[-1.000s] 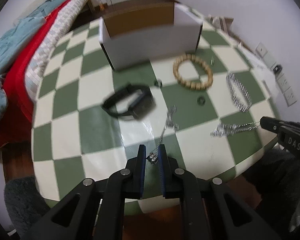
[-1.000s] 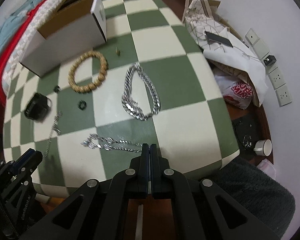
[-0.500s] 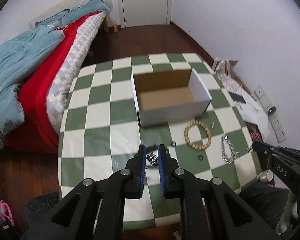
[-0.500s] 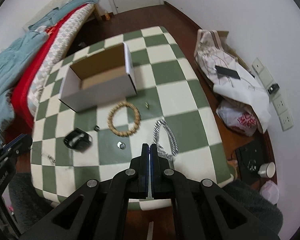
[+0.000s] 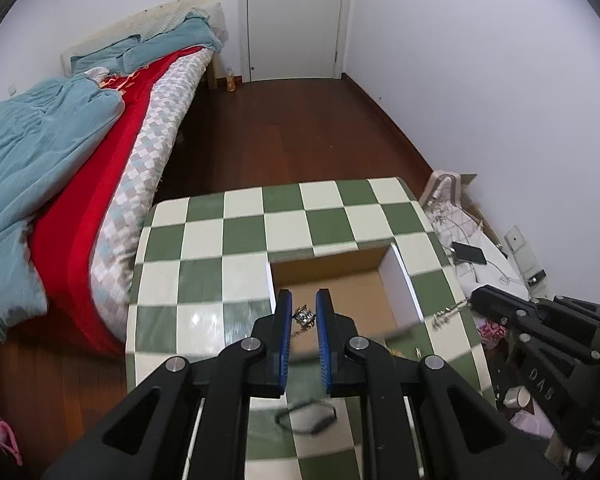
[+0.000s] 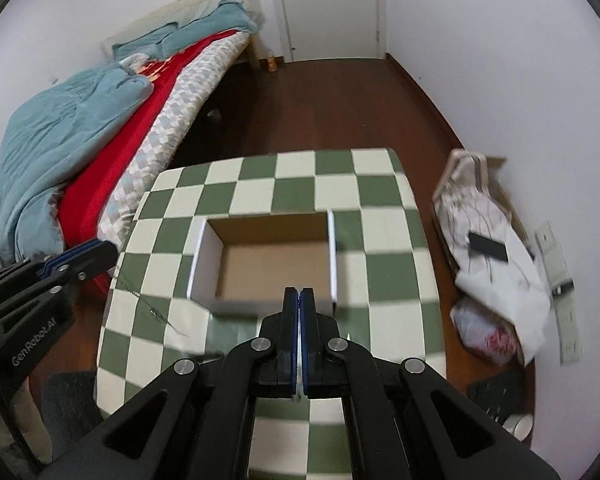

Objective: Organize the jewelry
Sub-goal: 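Carry the silver necklace with the right gripper into the white box and release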

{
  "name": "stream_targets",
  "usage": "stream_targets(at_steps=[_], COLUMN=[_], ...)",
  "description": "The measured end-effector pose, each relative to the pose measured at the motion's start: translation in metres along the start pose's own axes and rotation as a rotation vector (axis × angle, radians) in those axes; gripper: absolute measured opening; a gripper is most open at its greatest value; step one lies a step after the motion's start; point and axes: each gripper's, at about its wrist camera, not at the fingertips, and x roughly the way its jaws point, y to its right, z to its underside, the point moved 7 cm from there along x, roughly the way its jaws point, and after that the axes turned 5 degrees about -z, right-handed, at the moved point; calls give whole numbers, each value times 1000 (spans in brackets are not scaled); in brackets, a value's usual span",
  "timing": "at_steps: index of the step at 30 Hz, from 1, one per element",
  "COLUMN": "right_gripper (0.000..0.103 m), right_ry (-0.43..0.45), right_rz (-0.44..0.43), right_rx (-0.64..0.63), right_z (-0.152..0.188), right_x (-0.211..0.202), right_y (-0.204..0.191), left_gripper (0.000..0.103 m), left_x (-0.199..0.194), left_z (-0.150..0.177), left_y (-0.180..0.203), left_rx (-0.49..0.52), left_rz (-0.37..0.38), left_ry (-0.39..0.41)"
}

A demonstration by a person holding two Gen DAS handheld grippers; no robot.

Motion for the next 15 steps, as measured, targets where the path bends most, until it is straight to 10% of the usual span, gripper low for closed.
stream_targets(at_steps=[15], right_gripper=[1], right_ry=[-231], right_rz=[-26], right_rx=[17], right_z=[-43], right_x=[150], right_y=[20], left_gripper=[10], left_x=[129], left_z=[-25], left_y=[3], left_rx=[-56], left_rz=[59], left_ry=[-235])
